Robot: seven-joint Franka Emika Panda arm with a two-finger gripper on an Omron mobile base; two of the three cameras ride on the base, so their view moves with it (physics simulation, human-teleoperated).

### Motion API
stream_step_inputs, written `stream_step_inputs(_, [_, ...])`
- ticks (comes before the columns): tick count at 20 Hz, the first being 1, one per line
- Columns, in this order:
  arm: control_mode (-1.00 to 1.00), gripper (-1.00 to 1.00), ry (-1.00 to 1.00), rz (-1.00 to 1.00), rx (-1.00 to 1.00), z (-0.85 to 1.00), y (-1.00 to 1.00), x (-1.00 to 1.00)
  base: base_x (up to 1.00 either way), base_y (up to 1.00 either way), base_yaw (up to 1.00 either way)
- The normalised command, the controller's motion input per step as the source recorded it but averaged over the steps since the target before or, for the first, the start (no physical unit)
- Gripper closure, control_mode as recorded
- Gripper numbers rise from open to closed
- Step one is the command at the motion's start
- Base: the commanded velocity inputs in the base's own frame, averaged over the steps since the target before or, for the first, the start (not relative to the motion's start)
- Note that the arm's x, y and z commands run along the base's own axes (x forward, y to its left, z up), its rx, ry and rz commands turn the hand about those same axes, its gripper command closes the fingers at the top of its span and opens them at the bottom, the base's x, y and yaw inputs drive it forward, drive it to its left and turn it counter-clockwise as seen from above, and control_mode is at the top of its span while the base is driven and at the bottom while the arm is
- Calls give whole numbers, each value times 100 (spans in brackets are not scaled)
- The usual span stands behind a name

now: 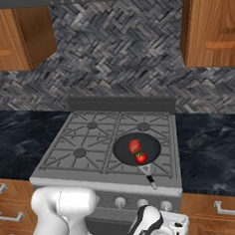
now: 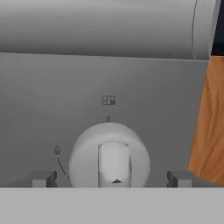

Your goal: Place the pan on the front right burner on the stove. Then place the tomato and the onion in the pan and turn on the front right burner.

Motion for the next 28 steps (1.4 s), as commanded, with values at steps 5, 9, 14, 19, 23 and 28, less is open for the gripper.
stream_step_inputs(5, [-100,-100,-1,0,0,4,0,0,0,0,0])
stream_step_inputs(9, [-100,-100,-4,0,0,16,0,0,0,0,0])
stream_step_inputs(14, [-100,-100,-1,0,0,4,0,0,0,0,0])
stream_step_inputs(19, [-100,100,0,0,0,0,0,0,0,0,0])
stream_step_inputs(23, [-100,100,0,0,0,0,0,0,0,0,0])
stream_step_inputs(28, [-100,100,0,0,0,0,0,0,0,0,0])
